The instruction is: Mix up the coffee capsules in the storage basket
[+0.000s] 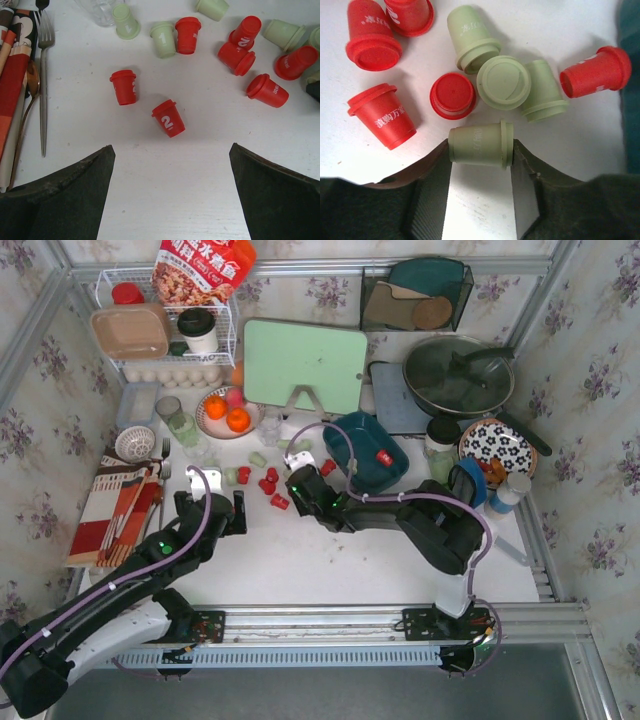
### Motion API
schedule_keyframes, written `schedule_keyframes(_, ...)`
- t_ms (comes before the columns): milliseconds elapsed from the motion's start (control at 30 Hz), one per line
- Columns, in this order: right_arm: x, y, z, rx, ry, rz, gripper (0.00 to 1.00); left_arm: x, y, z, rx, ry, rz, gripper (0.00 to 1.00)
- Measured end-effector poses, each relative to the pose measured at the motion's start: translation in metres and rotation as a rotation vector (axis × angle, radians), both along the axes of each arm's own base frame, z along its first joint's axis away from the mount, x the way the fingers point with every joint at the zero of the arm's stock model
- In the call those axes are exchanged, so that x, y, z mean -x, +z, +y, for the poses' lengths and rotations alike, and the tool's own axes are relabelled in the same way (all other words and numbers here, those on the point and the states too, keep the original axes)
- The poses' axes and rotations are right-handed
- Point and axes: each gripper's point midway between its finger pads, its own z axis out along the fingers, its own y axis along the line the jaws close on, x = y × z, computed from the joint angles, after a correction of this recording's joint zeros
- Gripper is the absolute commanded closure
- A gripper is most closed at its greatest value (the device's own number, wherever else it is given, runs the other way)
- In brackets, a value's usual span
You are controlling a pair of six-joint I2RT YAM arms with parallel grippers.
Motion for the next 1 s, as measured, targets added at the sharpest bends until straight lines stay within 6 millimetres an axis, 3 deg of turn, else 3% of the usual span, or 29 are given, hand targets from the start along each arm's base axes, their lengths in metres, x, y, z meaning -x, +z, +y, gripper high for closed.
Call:
schedule_keyframes(100,0.000,0.016,-0.001,-0.020,-0.001,-0.015,0.68,0.000,0.000,0.000,0.001,0.000,-0.001,0.00)
schedule_keyframes(300,-0.006,0.076,-0.010,-0.092,-0.036,-0.122,0.67,0.000,0.000,0.000,-0.001,0.000,0.001,0.01)
schedule_keyframes(400,-0.016,0.098,-0.036,-0.089,-0.112,-0.185,0.67,0.000,-0.003,-0.001,-0.006,-0.002,0.009,0.01)
schedule_keyframes(533,-0.031,0.112,-0.083,-0.071,-0.234,-0.229,0.67,0.000,-0.005,-0.002,-0.008,-0.008,0.018,0.01)
schedule_keyframes(767,-0.044,0.097,-0.150,-0.099,-0.410,-0.188,0.63,0.002,-0.005,-0.006,0.008,-0.024,0.026,0.01)
schedule_keyframes(1000,-0.046,0.065,-0.173,-0.137,-0.467,-0.085,0.54,0.004,-0.007,-0.010,0.021,-0.046,0.040,0.01)
